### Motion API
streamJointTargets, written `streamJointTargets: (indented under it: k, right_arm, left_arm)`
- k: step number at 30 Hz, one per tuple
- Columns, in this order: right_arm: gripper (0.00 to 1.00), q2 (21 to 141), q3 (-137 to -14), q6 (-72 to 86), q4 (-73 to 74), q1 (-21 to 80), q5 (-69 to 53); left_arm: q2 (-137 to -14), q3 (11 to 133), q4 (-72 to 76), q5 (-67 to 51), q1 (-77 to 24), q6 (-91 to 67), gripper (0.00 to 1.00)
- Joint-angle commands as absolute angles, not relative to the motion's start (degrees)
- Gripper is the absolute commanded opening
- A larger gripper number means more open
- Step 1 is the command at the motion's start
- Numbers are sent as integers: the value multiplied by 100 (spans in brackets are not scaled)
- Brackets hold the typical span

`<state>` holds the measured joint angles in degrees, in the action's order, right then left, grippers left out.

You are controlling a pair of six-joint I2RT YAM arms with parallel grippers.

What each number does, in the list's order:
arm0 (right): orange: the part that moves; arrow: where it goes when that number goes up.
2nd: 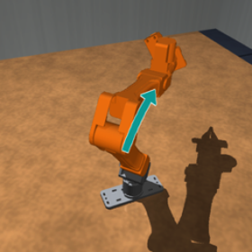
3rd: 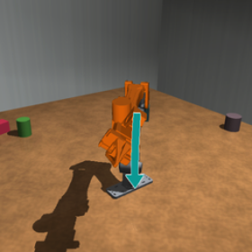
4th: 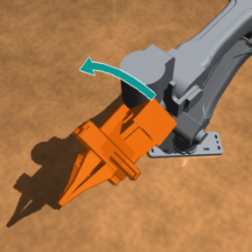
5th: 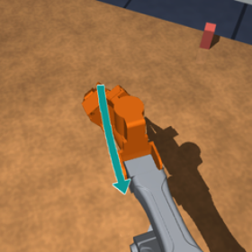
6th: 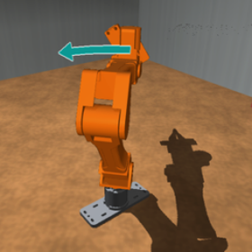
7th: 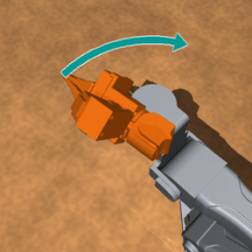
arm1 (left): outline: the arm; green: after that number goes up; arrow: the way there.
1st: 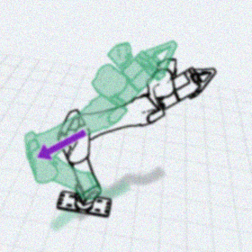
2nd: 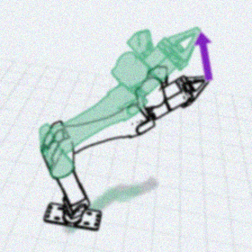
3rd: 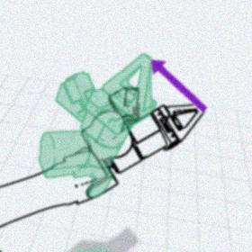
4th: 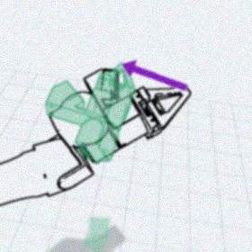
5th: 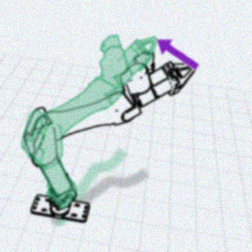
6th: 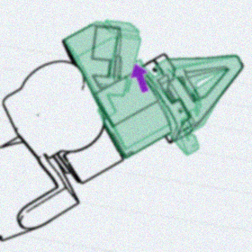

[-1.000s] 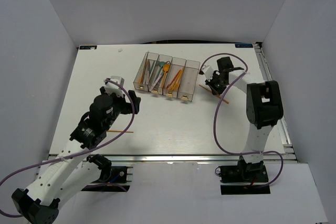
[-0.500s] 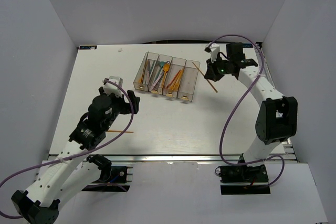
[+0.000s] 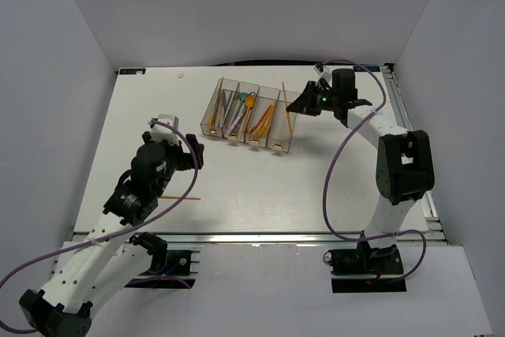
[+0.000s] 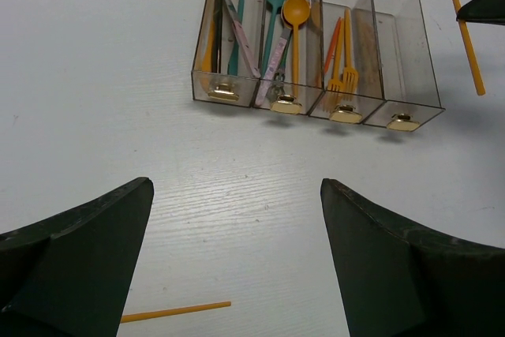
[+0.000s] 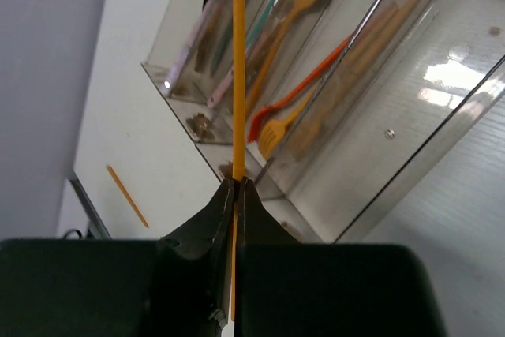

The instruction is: Sort the eating utensils into containers

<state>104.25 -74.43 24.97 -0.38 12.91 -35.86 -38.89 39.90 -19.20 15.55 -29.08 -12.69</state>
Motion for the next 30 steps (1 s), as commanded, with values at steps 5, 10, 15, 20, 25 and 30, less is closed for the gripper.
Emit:
streamJointTargets:
  k: [5,10,15,20,25,30]
  right_arm:
    - [0,10749,-7243,3990,-1546,1362,-2989]
    - [13,10890,-7102,3982,-1582,1371,-2769]
    - [89,10872,-6952,3745,-1556,1389,-2541]
    - [89,10863,-6891,3709,-1600,1380,-2584]
    - [89,10592,-6899,3596,-1740,1380,-2882]
    - [89,9827,-7013,2815,-1539,1389,-3059]
  left_arm:
    - [-3902,3964,-1855,1652,-2725,-1230,98]
    - [-3902,3964,-1846,1591,-2690,-1239,98]
    - [-3885,3973,-1846,1529,-2681,-1213,98]
    - [-3867,3964,-1837,1521,-2681,-1222,98]
    - [-3867,3946,-1846,1582,-2672,-1230,98]
    - [-3911,3876,-1881,1879,-2654,-1502,98]
